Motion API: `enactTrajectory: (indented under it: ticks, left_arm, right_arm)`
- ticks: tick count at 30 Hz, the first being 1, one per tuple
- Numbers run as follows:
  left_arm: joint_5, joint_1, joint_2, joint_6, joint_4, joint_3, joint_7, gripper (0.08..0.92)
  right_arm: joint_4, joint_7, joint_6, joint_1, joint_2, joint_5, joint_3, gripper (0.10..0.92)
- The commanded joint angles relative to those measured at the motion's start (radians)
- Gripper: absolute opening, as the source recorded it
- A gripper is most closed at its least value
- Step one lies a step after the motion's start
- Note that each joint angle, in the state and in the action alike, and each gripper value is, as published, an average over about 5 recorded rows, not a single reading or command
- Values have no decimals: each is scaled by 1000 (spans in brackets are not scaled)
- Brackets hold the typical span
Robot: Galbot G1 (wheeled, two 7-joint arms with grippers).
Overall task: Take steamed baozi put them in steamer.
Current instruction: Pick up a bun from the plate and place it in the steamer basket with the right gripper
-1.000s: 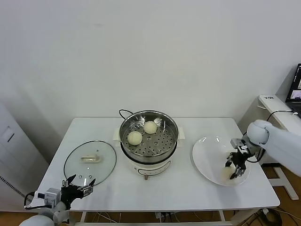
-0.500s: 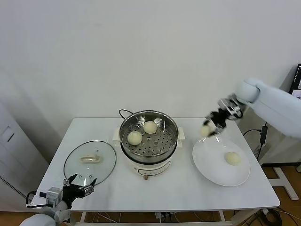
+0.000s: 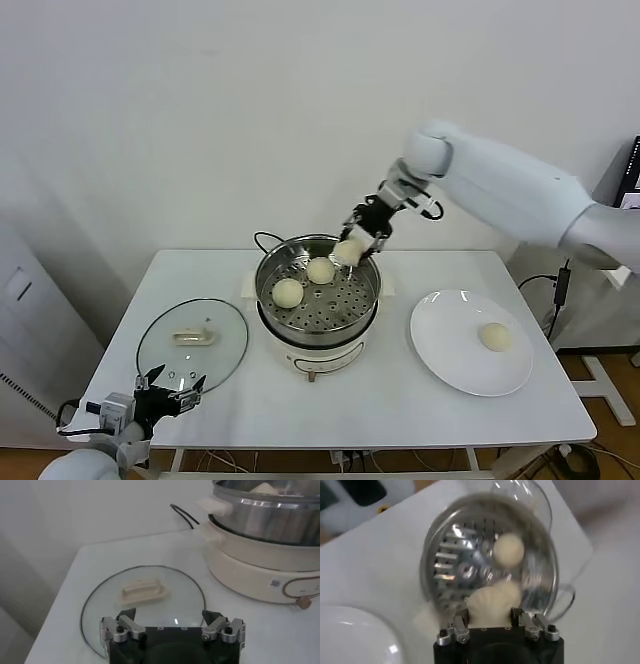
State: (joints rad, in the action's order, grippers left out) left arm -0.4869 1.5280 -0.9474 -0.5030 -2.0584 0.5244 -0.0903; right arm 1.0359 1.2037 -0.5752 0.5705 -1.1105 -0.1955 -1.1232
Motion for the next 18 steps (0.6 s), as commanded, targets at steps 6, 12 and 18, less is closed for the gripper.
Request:
enactTrajectory:
  ticks: [6,12,18]
  left_arm:
    - [1,-22,11,-8,9,-11,-1,823]
    - [-2,-26,14,-7,16,-12,2,823]
    - [-6,-23,16,-5,17,-7,2,823]
  right_arm:
    - [119,-10,-296,-52,-121,226,27,518]
    - [150,-6,-297,-103,-114,285,32,518]
    - [178,1,-297,-158,-102,353,47,518]
